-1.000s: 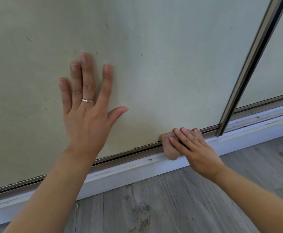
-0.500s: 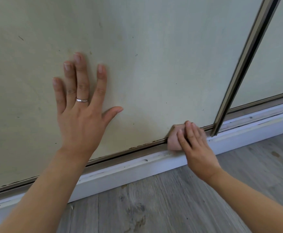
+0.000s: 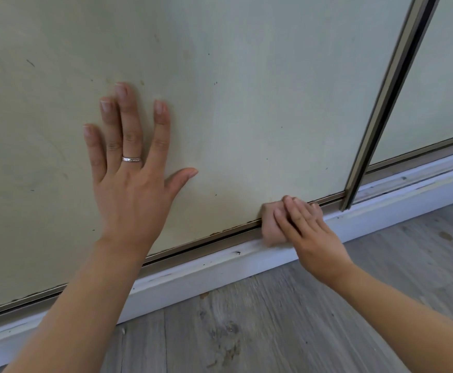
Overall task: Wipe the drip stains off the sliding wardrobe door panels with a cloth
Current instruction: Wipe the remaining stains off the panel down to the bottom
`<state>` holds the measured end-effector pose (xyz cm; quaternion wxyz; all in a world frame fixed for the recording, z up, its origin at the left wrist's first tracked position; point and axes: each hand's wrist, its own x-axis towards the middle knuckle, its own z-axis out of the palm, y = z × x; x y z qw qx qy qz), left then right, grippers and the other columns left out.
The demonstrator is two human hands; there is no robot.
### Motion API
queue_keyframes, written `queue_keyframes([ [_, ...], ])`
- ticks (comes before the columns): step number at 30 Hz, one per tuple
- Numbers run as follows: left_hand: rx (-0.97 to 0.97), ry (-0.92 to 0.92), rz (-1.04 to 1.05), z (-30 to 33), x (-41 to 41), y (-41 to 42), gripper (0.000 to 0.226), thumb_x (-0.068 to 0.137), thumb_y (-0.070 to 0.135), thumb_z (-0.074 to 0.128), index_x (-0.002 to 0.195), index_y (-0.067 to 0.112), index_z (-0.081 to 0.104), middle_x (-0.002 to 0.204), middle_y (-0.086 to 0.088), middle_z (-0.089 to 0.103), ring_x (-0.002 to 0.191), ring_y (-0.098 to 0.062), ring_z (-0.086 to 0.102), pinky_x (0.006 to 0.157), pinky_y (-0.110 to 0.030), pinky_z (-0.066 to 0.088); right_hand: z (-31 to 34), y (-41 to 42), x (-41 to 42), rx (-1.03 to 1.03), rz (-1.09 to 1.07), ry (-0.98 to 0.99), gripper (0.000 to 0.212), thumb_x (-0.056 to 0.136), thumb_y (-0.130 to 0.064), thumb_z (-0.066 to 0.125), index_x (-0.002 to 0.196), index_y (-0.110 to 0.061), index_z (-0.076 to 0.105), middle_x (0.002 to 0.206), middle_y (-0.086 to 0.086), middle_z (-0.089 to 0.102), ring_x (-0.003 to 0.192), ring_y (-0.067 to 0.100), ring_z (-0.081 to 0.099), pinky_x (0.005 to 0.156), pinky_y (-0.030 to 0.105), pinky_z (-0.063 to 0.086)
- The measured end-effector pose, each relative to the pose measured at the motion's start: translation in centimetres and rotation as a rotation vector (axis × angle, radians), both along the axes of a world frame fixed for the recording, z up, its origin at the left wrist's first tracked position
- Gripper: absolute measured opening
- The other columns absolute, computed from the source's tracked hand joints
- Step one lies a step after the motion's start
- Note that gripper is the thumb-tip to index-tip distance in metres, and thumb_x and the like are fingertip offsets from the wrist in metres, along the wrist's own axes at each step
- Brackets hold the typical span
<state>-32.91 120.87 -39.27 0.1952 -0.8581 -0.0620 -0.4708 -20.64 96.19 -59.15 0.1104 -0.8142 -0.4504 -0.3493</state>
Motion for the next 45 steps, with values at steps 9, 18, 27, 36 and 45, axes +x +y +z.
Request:
queue_keyframes([
  [9, -0.008, -0.005, -0.008, -0.1, 0.1, -0.3, 0.079, 0.088, 0.056, 0.049, 0.146, 0.009, 0.022, 0.143, -0.036, 0.026, 0.133, -0.041, 0.01, 0.111, -0.048, 0.006, 2.1, 2.8, -2.1, 0.136, -0.087, 0.088, 0.079, 0.072, 0.018, 0.053, 0.144, 0.004, 0.024, 0.148, 0.032, 0.016, 0.139, 0.045, 0.015, 0.113, 0.058, 0.017],
  [18, -0.003, -0.007, 0.008, -0.1, 0.2, 0.0, 0.081, 0.087, 0.055, 0.053, 0.146, 0.008, 0.022, 0.143, -0.036, 0.026, 0.133, -0.042, 0.011, 0.111, -0.049, 0.007, 4.2, 4.4, -0.6, 0.381, -0.225, 0.274, 0.061, 0.101, -0.03, 0.03, 0.148, 0.002, 0.006, 0.147, 0.041, 0.012, 0.139, 0.05, 0.008, 0.107, 0.067, 0.027],
  [27, 0.008, -0.024, 0.009, -0.2, 0.3, -0.1, 0.079, 0.089, 0.057, 0.049, 0.146, 0.007, 0.024, 0.141, -0.037, 0.027, 0.132, -0.042, 0.011, 0.111, -0.049, 0.006, 7.7, 11.3, -4.1, 0.578, -0.278, 0.228, 0.067, 0.103, -0.042, 0.018, 0.142, 0.011, 0.016, 0.145, 0.043, 0.019, 0.138, 0.052, 0.013, 0.11, 0.066, 0.018],
  [36, 0.003, -0.019, 0.007, -0.1, 0.2, -0.1, 0.081, 0.087, 0.056, 0.051, 0.147, 0.009, 0.022, 0.144, -0.033, 0.025, 0.134, -0.04, 0.009, 0.115, -0.04, -0.004, 6.4, 7.5, -2.1, 0.478, -0.341, 0.225, 0.07, 0.103, -0.045, 0.011, 0.145, 0.011, 0.01, 0.143, 0.046, 0.022, 0.135, 0.053, 0.016, 0.103, 0.071, 0.028],
  [45, 0.008, 0.011, 0.005, -0.1, 0.3, 0.0, 0.075, 0.09, 0.059, 0.039, 0.147, 0.018, 0.013, 0.146, -0.022, 0.008, 0.137, -0.034, -0.002, 0.115, -0.04, -0.004, 7.4, 11.9, -4.8, 0.511, -0.302, 0.207, 0.072, 0.099, -0.043, 0.026, 0.14, 0.016, 0.018, 0.142, 0.044, 0.014, 0.134, 0.057, 0.014, 0.108, 0.066, 0.016],
])
